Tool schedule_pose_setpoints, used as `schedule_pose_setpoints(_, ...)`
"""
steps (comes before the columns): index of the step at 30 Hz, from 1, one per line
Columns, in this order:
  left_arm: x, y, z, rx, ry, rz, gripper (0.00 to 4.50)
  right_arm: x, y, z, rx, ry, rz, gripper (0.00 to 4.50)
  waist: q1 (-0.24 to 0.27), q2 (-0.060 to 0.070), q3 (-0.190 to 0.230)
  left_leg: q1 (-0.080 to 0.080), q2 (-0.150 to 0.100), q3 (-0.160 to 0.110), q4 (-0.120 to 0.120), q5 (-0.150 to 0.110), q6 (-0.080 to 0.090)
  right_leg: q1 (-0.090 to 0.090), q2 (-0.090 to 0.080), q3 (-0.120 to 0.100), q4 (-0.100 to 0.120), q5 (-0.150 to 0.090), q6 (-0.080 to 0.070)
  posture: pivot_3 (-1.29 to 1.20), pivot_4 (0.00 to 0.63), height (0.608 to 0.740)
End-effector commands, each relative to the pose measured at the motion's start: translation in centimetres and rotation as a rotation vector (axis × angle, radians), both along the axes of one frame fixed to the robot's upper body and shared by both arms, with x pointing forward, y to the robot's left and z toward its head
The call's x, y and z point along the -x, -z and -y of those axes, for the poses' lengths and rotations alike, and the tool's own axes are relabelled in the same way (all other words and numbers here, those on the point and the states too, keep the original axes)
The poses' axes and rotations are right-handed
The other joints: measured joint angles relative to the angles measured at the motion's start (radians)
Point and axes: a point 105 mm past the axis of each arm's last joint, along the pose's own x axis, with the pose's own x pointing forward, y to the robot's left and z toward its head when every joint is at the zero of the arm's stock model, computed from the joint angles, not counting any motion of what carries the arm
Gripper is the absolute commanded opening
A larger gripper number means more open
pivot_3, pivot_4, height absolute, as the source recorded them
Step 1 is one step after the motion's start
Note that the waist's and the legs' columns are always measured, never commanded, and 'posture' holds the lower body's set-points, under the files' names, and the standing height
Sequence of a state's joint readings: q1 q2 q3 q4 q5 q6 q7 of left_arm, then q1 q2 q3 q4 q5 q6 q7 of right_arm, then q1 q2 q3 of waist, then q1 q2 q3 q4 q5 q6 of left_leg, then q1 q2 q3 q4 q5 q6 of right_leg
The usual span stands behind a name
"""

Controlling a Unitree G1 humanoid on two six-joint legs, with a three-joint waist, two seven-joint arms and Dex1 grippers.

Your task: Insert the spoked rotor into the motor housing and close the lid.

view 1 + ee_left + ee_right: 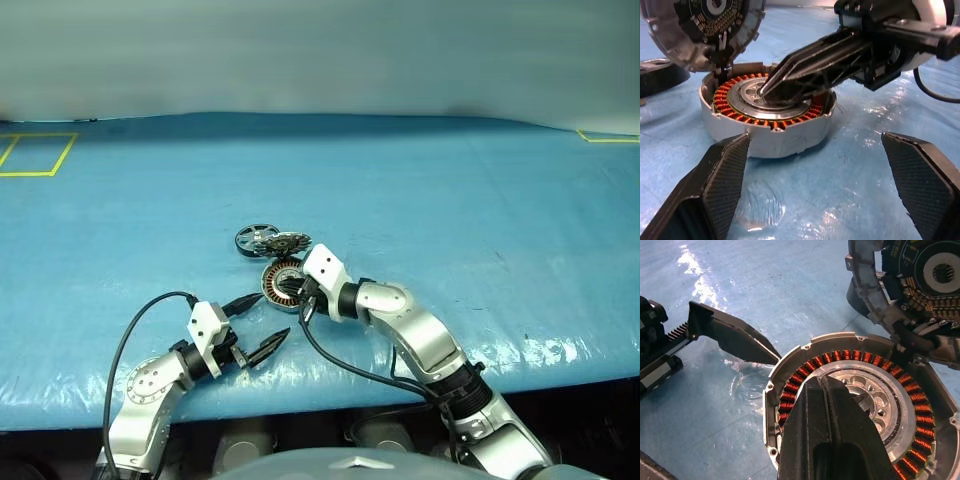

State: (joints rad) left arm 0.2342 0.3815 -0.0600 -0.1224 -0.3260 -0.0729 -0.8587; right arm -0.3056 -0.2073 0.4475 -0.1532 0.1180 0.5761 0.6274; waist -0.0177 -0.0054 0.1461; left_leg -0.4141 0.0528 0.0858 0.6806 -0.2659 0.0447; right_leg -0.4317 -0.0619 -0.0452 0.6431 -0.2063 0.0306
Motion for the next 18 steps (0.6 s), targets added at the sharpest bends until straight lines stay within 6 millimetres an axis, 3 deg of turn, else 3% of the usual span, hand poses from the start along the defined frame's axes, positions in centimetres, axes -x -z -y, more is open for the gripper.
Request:
schedule_pose_setpoints(1, -0.2, -1.8, 0.7, 0.009, 0.013, 0.041, 4.5, -0.5, -0.9, 0.2, -0.013, 0.02, 0.035, 0.03, 0.0, 0.0, 0.0, 0.0, 0.0, 0.0, 0.0, 0.0, 0.0, 0.0, 0.0, 0.0, 0.0, 0.0, 0.0, 0.0, 0.15, 0.74)
schedule_pose_setpoints(11, -0.5, -3.3, 0.2, -0.028, -0.023, 0.043, 4.5, -0.9, -2.1, 0.0, -0.096, 0.051, 0.037, 0.03, 0.0, 0.0, 0.0, -0.001, 0.0, 0.0, 0.0, 0.0, 0.0, 0.0, 0.001, 0.0, 0.0, 0.0, 0.0, 0.0, 0.15, 0.74)
schedule_pose_setpoints(18, -1.3, -4.7, -0.2, -0.044, -0.056, 0.078, 4.5, -1.3, -1.6, 0.2, -0.06, 0.074, 0.051, 0.03, 0.0, 0.0, 0.0, 0.0, 0.0, 0.0, 0.0, 0.0, 0.0, 0.0, 0.001, 0.0, 0.0, 0.0, 0.0, 0.0, 0.15, 0.74)
